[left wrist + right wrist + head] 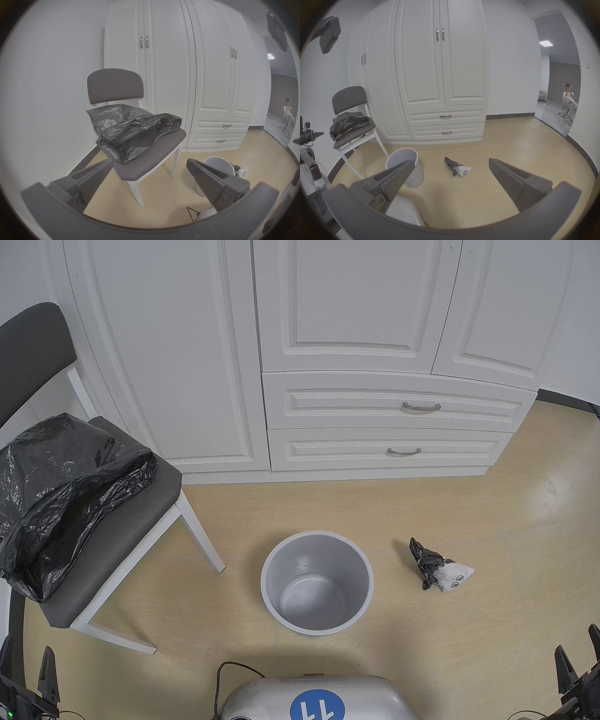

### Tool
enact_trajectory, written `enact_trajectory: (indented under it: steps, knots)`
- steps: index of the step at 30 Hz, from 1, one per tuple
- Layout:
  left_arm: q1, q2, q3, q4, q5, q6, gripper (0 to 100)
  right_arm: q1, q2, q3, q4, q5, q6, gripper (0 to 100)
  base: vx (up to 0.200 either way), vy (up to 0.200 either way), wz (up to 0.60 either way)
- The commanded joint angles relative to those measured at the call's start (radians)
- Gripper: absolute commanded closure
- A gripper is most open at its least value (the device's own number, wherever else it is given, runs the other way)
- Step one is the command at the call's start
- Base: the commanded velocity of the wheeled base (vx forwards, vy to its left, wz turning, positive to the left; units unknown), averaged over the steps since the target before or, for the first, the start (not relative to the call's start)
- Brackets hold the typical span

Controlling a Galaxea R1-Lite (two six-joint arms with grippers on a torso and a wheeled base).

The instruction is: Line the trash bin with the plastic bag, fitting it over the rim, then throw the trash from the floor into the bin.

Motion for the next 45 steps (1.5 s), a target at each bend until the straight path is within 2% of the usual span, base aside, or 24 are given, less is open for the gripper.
enact_trajectory:
  steps: [1,7,13,22,31,34,36,38,43,45]
  knots:
    - [0.0,-0.018,0.013,-0.002,0.001,-0.01,0,0.0,-0.015,0.018,-0.001,0.0,0.0,0,0.0,0.0,0.0]
    - [0.0,-0.018,0.015,-0.002,0.001,-0.021,0,0.0,-0.015,0.018,-0.001,0.0,0.0,0,0.0,0.0,0.0]
    - [0.0,-0.018,0.015,-0.002,0.001,0.025,0,0.0,-0.015,0.018,-0.001,0.0,0.0,0,0.0,0.0,0.0]
    - [0.0,-0.018,0.015,-0.003,0.001,0.03,0,0.0,-0.015,0.018,-0.001,0.0,0.0,0,0.0,0.0,0.0]
    - [0.0,-0.018,0.018,-0.02,0.008,0.109,0,0.0,-0.015,0.018,-0.001,0.0,-0.001,0,0.0,0.0,0.0]
    - [0.0,-0.018,0.015,-0.092,0.009,0.129,0,0.0,-0.015,0.018,-0.001,0.0,-0.001,0,0.0,0.0,0.0]
    - [0.0,-0.018,0.001,-0.218,0.0,0.128,0,0.0,-0.015,0.018,-0.002,0.0,-0.001,0,0.0,0.0,0.0]
    - [0.0,-0.018,-0.022,-0.256,-0.008,0.128,0,0.0,-0.015,0.018,-0.004,0.002,-0.004,0,0.0,0.0,0.0]
    - [0.0,-0.018,-0.09,-0.209,-0.022,0.129,0,0.0,-0.016,0.018,-0.004,0.003,-0.004,0,0.0,0.0,0.0]
    - [-0.009,0.011,-0.211,-0.094,-0.022,0.129,0,0.0,-0.016,0.018,-0.002,0.005,-0.004,0,0.0,0.0,0.0]
